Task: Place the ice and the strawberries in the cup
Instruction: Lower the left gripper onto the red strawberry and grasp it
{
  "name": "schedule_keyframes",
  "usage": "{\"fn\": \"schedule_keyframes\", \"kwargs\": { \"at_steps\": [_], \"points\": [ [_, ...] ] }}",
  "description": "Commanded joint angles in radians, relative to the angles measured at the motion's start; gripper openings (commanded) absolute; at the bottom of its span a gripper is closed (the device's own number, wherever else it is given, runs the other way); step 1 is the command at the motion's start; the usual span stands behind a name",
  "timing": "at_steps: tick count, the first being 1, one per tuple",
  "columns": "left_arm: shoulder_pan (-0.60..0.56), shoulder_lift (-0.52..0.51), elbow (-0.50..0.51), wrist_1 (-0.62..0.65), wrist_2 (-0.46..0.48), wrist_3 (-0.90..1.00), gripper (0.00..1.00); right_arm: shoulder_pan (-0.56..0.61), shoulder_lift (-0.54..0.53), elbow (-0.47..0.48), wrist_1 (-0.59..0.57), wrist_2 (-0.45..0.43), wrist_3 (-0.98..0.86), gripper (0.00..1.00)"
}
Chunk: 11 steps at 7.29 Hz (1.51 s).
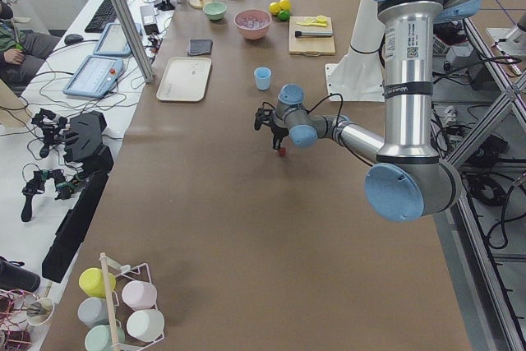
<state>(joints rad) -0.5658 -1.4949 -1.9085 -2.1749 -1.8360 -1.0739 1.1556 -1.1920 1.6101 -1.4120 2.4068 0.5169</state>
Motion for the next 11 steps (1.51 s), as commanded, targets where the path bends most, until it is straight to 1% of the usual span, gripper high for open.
{"fn": "schedule_keyframes", "kwargs": {
  "at_steps": [1,2,3,4,10,11],
  "points": [
    [-0.009,0.002,-0.003,0.001,0.001,0.0,0.75,0.001,0.003,-0.001,-0.005,0.0,0.0,0.99],
    [-0.009,0.002,-0.003,0.001,0.001,0.0,0.76,0.001,0.002,-0.001,-0.005,0.0,0.0,0.99],
    [-0.009,0.001,-0.003,0.001,0.003,0.0,0.8,0.003,0.0,-0.001,-0.005,0.0,0.0,0.99],
    [-0.008,-0.001,-0.001,0.001,0.006,-0.004,0.8,0.006,-0.001,-0.001,-0.005,0.0,-0.001,0.99],
    [0.038,0.019,-0.006,0.003,0.014,-0.009,0.77,0.007,-0.003,-0.001,-0.005,0.0,0.0,0.99],
    [0.055,0.036,-0.007,0.001,0.039,-0.009,0.74,0.007,-0.004,-0.001,-0.005,0.0,0.0,0.99]
  ]
}}
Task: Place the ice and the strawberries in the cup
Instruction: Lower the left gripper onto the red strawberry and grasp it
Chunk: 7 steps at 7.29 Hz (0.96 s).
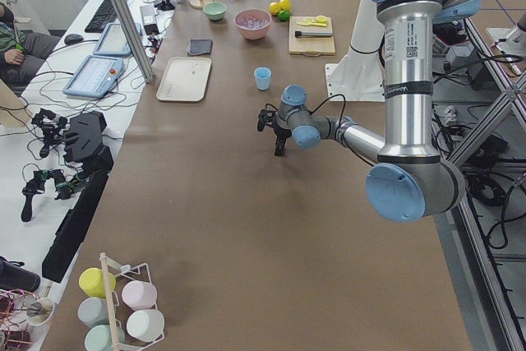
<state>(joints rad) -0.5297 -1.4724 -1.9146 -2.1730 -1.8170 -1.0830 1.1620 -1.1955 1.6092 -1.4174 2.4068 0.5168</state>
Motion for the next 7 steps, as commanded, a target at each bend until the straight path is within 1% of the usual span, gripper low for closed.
{"fn": "schedule_keyframes", "kwargs": {
  "at_steps": [1,3,4,7],
  "points": [
    [0.022,0.018,-0.003,-0.001,0.027,-0.002,0.65,0.001,-0.001,0.0,0.0,-0.002,0.0,0.99],
    [0.022,0.018,-0.006,-0.002,0.025,-0.002,0.04,0.001,-0.006,0.001,0.002,-0.002,0.0,0.99],
    [0.022,0.017,-0.009,-0.002,0.025,-0.003,0.0,0.002,-0.007,0.002,0.002,-0.003,-0.001,0.99],
    [0.011,0.018,-0.05,-0.002,0.018,-0.002,0.0,0.005,-0.009,0.0,0.002,-0.003,-0.004,0.99]
  ]
}}
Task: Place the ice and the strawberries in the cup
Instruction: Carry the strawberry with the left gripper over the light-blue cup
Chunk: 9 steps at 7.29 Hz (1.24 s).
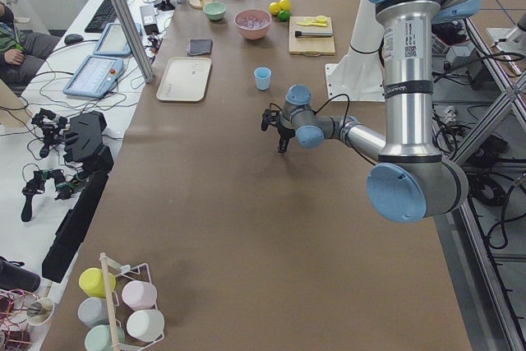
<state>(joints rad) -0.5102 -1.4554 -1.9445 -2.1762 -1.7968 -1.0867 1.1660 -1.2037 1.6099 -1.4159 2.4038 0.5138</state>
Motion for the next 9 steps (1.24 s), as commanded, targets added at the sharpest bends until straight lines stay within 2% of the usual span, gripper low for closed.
{"fn": "schedule_keyframes", "kwargs": {
  "at_steps": [1,3,4,5,8,9],
  "points": [
    [-0.019,0.004,-0.051,0.004,-0.009,0.004,0.0,0.004,0.0,-0.001,-0.001,0.003,0.0,0.99],
    [-0.1,-0.011,-0.097,0.006,-0.084,0.008,0.0,0.009,-0.002,-0.001,-0.002,0.003,-0.001,0.99],
    [-0.102,-0.048,-0.109,0.007,-0.085,0.008,0.0,0.012,-0.008,0.002,0.0,0.003,-0.001,0.99],
    [-0.102,-0.122,-0.108,0.053,-0.085,0.004,0.0,0.018,-0.013,0.005,0.0,0.003,-0.001,0.99],
    [-0.073,-0.505,-0.085,0.425,-0.075,-0.112,0.0,0.026,-0.013,-0.001,0.002,-0.005,-0.004,0.99],
    [-0.017,-0.582,-0.07,0.484,-0.038,-0.148,0.0,0.029,-0.02,-0.001,0.002,-0.005,-0.004,0.99]
  ]
}}
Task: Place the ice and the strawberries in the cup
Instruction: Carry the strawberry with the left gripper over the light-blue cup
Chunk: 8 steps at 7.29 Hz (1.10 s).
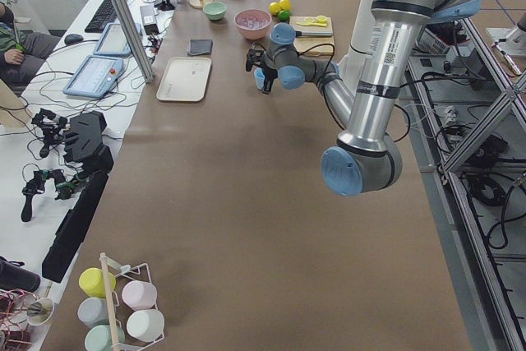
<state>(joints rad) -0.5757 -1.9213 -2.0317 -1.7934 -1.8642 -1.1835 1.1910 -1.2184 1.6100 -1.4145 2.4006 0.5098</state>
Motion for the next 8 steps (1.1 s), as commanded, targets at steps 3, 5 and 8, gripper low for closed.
{"fn": "schedule_keyframes", "kwargs": {
  "at_steps": [3,5,8],
  "points": [
    [0.149,-0.255,0.157,0.095,0.137,-0.097,0.0,0.01,-0.027,0.011,0.002,0.005,0.0,0.99],
    [0.168,-0.274,0.179,0.092,0.16,-0.097,0.0,0.016,-0.036,0.011,0.003,0.005,0.0,0.99],
    [0.163,-0.317,0.277,0.014,0.18,-0.094,0.0,0.018,-0.035,0.007,0.002,0.005,-0.002,0.99]
  ]
}}
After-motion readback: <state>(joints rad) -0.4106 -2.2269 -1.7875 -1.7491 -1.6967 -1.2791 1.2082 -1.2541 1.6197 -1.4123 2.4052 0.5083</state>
